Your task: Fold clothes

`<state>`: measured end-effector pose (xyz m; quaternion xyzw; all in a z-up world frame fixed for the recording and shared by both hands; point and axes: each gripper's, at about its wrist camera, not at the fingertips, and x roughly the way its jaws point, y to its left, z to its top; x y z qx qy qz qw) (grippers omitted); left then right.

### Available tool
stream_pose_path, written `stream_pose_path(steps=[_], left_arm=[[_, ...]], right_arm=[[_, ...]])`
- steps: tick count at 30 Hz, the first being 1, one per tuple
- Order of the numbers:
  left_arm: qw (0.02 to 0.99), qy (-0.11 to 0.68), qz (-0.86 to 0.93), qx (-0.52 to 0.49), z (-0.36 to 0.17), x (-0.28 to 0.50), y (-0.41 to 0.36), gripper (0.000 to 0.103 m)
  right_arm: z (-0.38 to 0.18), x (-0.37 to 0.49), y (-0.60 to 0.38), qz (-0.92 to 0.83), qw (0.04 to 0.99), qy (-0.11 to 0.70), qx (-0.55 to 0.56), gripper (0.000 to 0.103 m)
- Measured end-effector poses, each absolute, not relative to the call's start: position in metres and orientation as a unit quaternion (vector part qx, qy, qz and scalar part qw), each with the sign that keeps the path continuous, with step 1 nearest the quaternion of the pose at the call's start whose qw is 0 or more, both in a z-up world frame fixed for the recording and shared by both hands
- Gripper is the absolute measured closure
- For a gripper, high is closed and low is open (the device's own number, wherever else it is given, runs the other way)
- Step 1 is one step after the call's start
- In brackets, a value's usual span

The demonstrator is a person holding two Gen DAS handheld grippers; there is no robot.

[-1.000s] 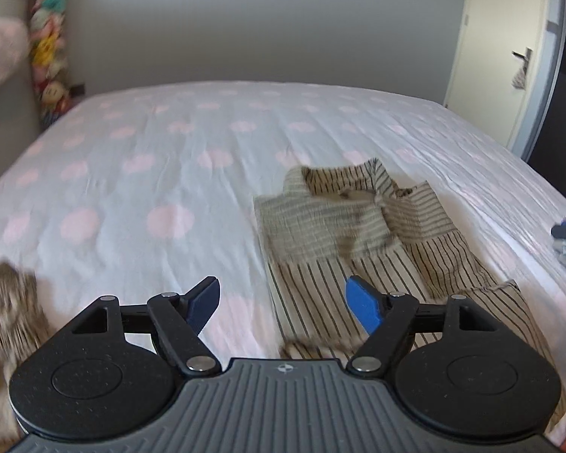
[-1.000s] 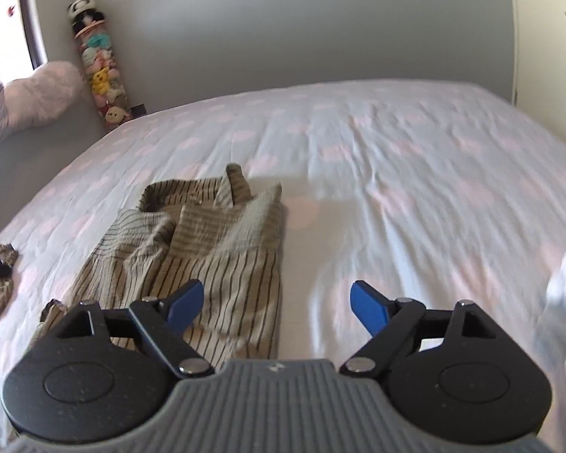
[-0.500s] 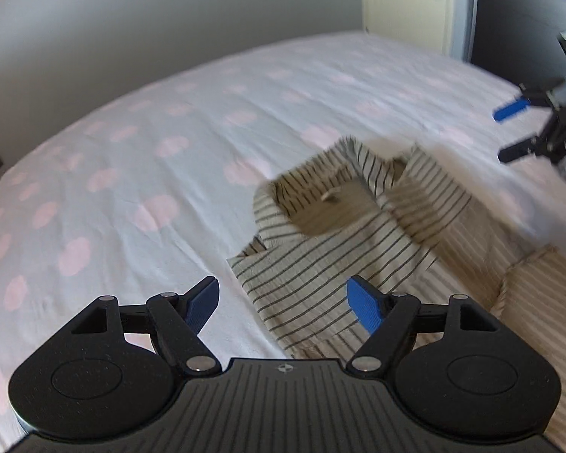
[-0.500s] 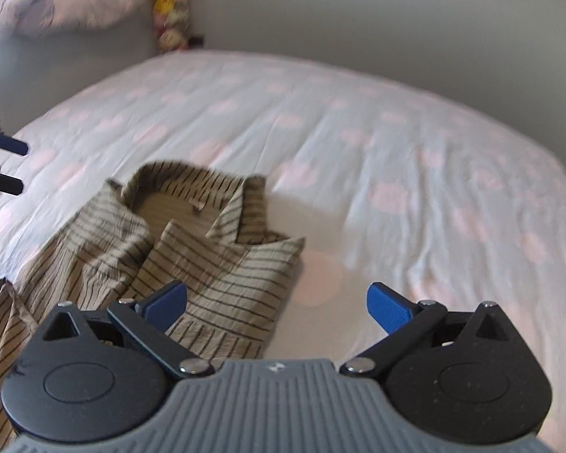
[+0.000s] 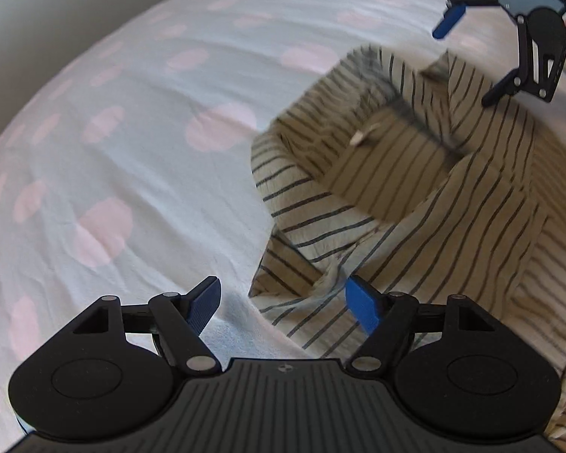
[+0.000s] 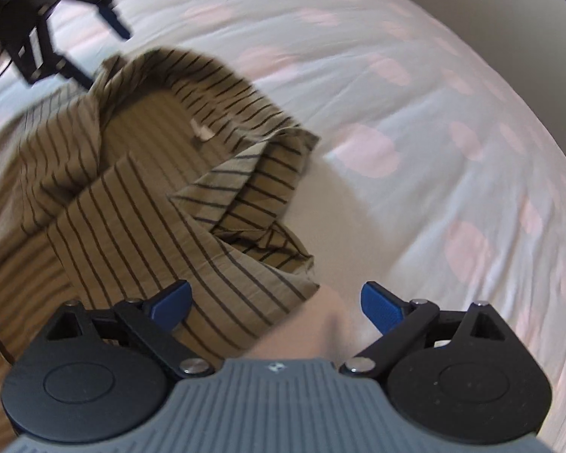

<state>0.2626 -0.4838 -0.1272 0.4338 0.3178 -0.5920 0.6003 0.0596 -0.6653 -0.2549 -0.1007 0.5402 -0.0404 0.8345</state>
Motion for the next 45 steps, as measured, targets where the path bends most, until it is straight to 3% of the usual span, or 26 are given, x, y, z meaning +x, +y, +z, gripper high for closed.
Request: stream_pose_path(steps=[7,10,12,14,15,16,17,20,37,45], left_arm=[[0.585,0.346,-0.607,0.412,-0.141,0.279,-0.484,0.026],[0.590,0.339,-0.606,0.411,-0.142,0.276,-0.483,0.027],[0.586,0.344,-0.611,0.406,-0.140,0.276,-0.482,0.036],[0.579,0.347,-0.616,0.405,-0.136,0.272,-0.482,0.056],[0.577,0.348,-0.617,0.406,-0.135,0.270,-0.482,0.061],[0.579,0.347,-0.616,0.406,-0.131,0.267,-0.481,0.075],[0.582,0.345,-0.614,0.406,-0.126,0.265,-0.479,0.089],[0.591,0.339,-0.610,0.404,-0.112,0.260,-0.474,0.099],[0.650,0.236,-0.624,0.365,0.009,0.189,-0.380,0.100],[0.653,0.196,-0.647,0.340,0.034,0.125,-0.312,0.100]], right_arm=[[-0.285,0.088,-0.678,0.011,0.811,0.573,-0.116,0.007],[-0.286,0.097,-0.680,0.027,0.816,0.572,-0.081,0.023],[-0.284,0.099,-0.676,0.033,0.818,0.569,-0.079,0.034],[-0.280,0.097,-0.674,0.038,0.816,0.572,-0.075,0.053],[-0.278,0.096,-0.673,0.037,0.816,0.572,-0.072,0.060],[-0.275,0.094,-0.672,0.036,0.817,0.572,-0.068,0.080],[-0.273,0.092,-0.669,0.034,0.817,0.571,-0.068,0.091],[-0.265,0.084,-0.656,0.026,0.819,0.566,-0.087,0.095],[-0.141,-0.026,-0.563,-0.026,0.880,0.452,-0.141,0.095],[-0.109,-0.099,-0.487,-0.036,0.895,0.408,-0.178,0.095]])
